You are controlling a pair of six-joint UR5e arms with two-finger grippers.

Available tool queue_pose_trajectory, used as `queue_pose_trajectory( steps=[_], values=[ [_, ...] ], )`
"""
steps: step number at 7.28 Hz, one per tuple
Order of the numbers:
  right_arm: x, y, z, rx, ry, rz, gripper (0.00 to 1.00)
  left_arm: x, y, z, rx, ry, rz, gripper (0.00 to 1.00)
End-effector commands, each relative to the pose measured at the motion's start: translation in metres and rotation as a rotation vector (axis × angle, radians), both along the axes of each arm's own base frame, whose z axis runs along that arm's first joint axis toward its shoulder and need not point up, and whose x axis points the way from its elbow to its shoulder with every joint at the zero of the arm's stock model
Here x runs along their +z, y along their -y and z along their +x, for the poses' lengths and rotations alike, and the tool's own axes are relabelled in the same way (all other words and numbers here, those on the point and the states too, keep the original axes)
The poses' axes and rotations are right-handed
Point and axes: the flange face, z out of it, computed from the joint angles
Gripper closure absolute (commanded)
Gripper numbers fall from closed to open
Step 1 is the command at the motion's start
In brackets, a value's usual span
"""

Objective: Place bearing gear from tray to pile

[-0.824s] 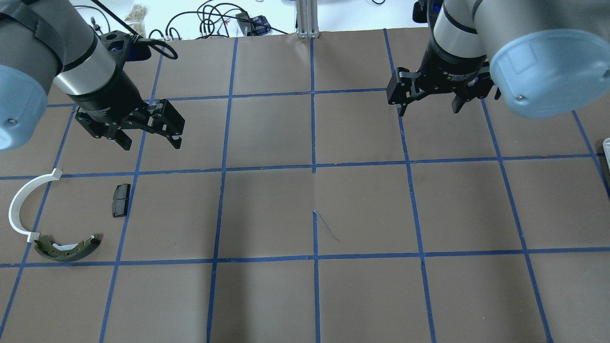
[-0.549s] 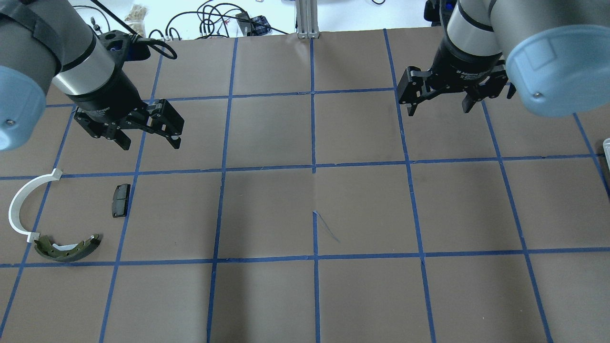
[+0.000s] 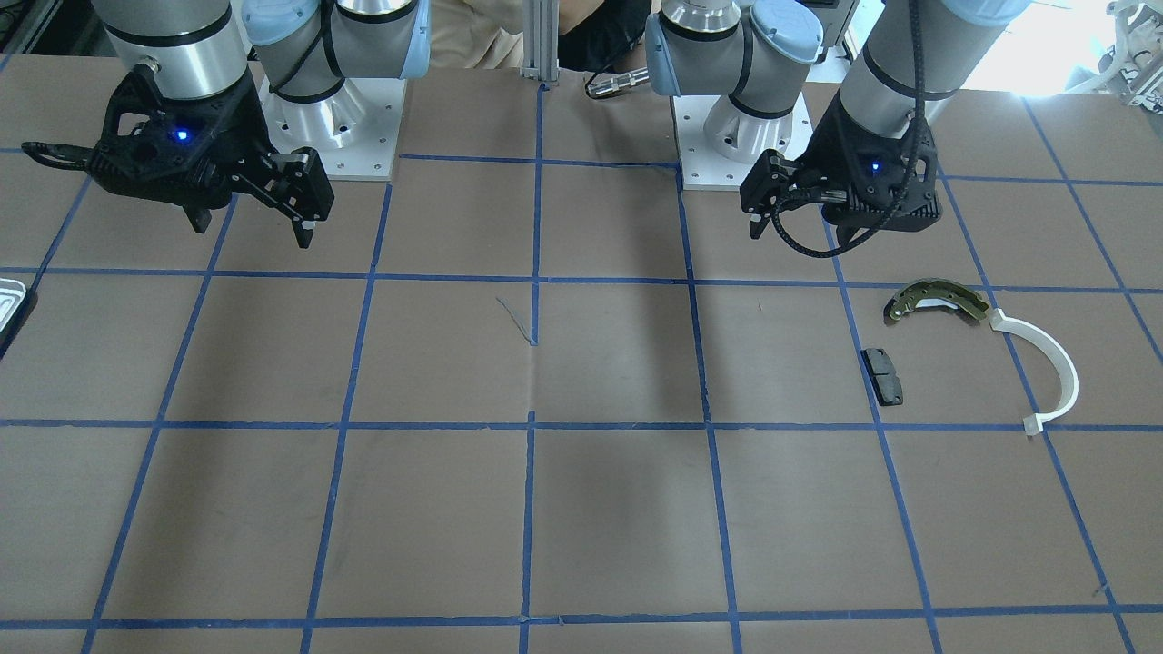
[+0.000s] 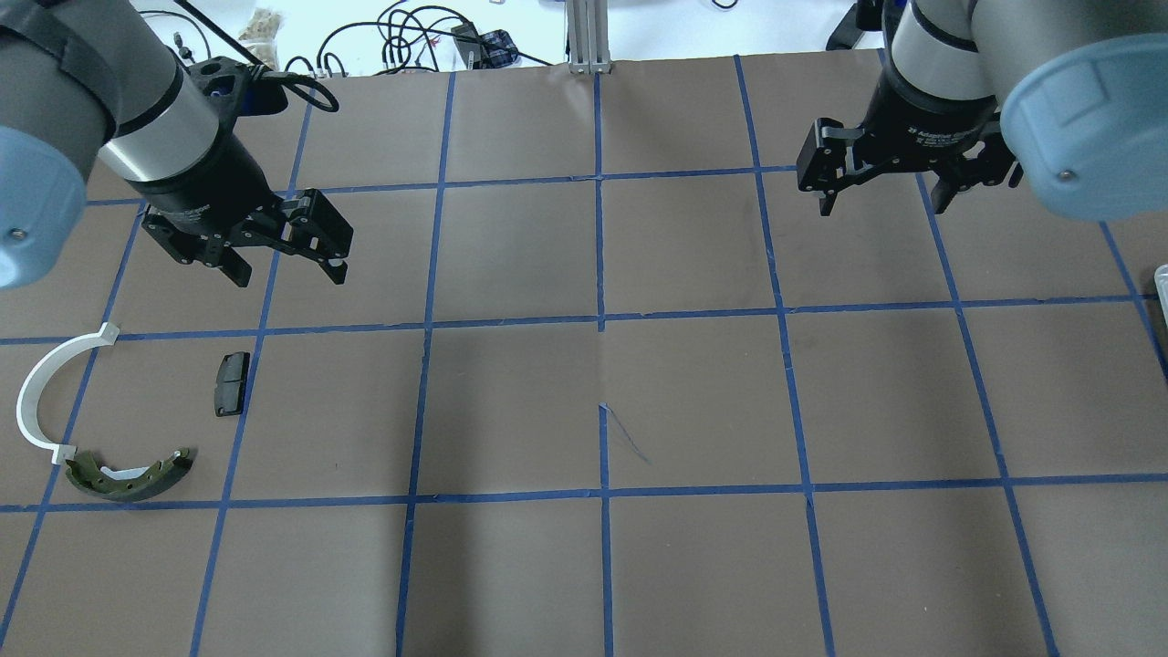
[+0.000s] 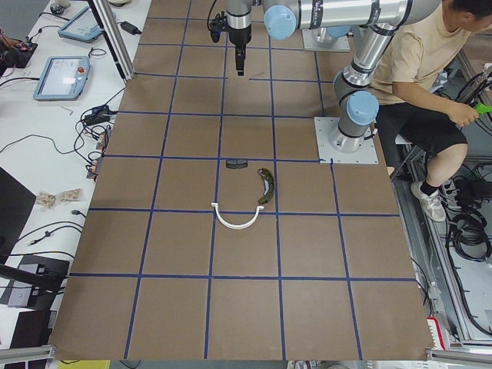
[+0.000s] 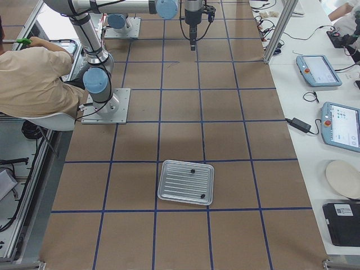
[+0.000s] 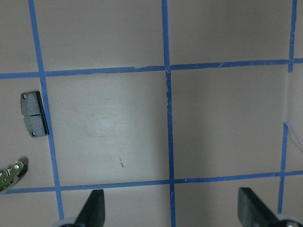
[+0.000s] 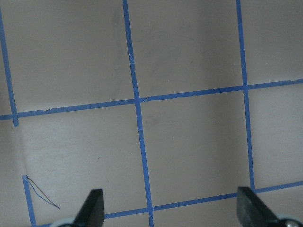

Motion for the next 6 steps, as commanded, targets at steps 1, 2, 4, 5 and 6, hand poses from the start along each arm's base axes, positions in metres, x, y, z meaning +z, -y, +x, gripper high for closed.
queue_pose_trajectory(
  steps=[1,2,4,5,6],
  values=[
    [-0.001,-0.003,0.002,-0.021,0.027,0.008,0.00,0.003,-0.003,-0.001,0.000,-0.002,-0.006,0.00],
    [-0.008,-0.010,0.008,-0.021,0.116,0.089,0.00,-0.001,-0.001,-0.001,0.000,-0.005,0.005,0.00],
    [-0.008,-0.003,-0.008,-0.011,0.078,0.081,0.00,0.000,-0.001,-0.001,0.000,-0.004,0.000,0.00],
    [-0.003,0.005,-0.046,-0.038,0.065,0.061,0.00,0.001,-0.002,-0.001,0.000,-0.004,-0.003,0.00],
    [0.006,0.003,-0.093,0.020,-0.030,0.066,0.00,0.002,-0.003,0.000,0.001,0.000,-0.002,0.00]
  ],
)
